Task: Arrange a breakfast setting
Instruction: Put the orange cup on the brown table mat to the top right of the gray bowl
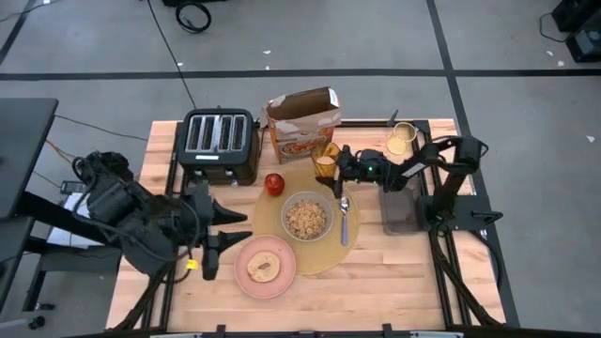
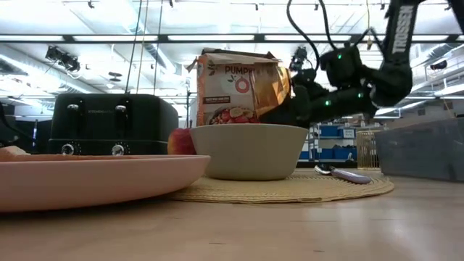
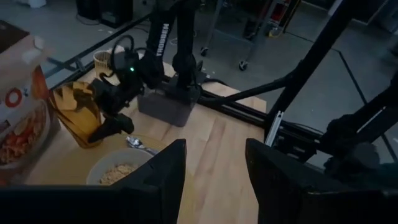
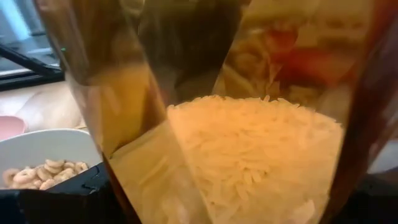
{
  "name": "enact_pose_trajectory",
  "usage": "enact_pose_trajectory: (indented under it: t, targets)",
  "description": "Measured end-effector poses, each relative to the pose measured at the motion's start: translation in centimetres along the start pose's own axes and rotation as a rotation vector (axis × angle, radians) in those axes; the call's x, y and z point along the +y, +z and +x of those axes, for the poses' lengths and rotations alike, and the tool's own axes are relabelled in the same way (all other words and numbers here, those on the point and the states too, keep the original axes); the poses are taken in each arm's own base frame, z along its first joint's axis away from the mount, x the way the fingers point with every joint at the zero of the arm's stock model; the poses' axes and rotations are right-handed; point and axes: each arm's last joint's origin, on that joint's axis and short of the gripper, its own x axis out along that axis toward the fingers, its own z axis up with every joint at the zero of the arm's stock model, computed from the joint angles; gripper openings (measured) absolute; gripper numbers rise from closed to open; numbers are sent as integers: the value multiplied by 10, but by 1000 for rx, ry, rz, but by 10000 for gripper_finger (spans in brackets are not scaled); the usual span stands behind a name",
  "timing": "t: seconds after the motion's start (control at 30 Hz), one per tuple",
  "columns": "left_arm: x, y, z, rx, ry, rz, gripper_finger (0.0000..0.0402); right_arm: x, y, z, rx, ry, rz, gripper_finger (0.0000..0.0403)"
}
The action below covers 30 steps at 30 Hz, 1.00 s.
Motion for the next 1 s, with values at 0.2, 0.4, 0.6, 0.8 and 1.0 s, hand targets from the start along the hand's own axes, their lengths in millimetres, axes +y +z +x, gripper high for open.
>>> enact_pose_trajectory:
  t: [0.2,0.4,0.6,0.8,1.0]
  targets:
    - [-11,-9,3,16,-10,-34,172,-21,-13,2,-17,146,12,343]
    - [-8,-7,7,-17,33,-54,172,-28,-9,11,-33,317,5,343]
    - [-4,-5,11,-29,66,-81,172,-40,-2,16,-43,402,-49,343]
    - [-7,-11,19,-56,131,-57,172,-50,-2,17,-11,526,-87,343]
    - [-5,-14,26,-74,193,-63,172,-58,1,18,-16,567,-123,343]
